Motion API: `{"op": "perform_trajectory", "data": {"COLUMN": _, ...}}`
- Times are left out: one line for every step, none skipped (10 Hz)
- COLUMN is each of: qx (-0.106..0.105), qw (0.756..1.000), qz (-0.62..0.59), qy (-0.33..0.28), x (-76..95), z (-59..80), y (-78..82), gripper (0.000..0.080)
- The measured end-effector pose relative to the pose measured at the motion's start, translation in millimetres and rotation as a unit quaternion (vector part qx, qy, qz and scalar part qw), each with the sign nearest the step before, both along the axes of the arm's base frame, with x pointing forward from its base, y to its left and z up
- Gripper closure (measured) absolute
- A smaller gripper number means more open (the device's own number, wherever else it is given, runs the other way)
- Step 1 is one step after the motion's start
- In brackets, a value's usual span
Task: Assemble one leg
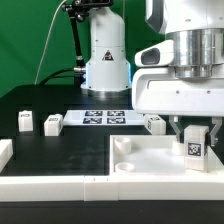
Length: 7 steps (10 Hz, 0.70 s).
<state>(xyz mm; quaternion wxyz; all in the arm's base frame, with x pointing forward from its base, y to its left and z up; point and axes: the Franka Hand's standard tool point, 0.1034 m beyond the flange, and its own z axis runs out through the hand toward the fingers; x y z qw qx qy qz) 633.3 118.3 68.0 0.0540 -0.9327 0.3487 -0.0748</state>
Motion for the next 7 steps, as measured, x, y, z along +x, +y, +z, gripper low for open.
{"op": "perform_trajectory", "data": {"qx": 0.016, "qw": 0.997, "qz": -0.072, "qy": 0.004, "x": -0.4, "z": -0.1, "y": -0.5, "gripper": 0.0508}}
{"op": "perform_trajectory", "data": {"qx": 0.029, "qw": 0.990, "qz": -0.139, "qy": 0.007, "x": -0.7, "z": 0.1, "y": -1.0, "gripper": 0.0508}}
{"op": "perform_trajectory", "data": {"qx": 0.035, "qw": 0.983, "qz": -0.180, "qy": 0.009, "x": -0.9, "z": 0.2, "y": -1.4, "gripper": 0.0508}}
{"op": "perform_trajectory", "data": {"qx": 0.043, "qw": 0.979, "qz": -0.199, "qy": 0.011, "x": -1.0, "z": 0.0, "y": -1.8, "gripper": 0.0508}}
{"op": "perform_trajectory", "data": {"qx": 0.052, "qw": 0.973, "qz": -0.223, "qy": 0.012, "x": -1.2, "z": 0.0, "y": -1.7, "gripper": 0.0508}}
{"op": "perform_trajectory", "data": {"qx": 0.055, "qw": 0.970, "qz": -0.235, "qy": 0.013, "x": -1.4, "z": 0.0, "y": -1.4, "gripper": 0.0508}}
{"op": "perform_trajectory", "data": {"qx": 0.054, "qw": 0.972, "qz": -0.229, "qy": 0.013, "x": -1.6, "z": -0.6, "y": -1.4, "gripper": 0.0433}}
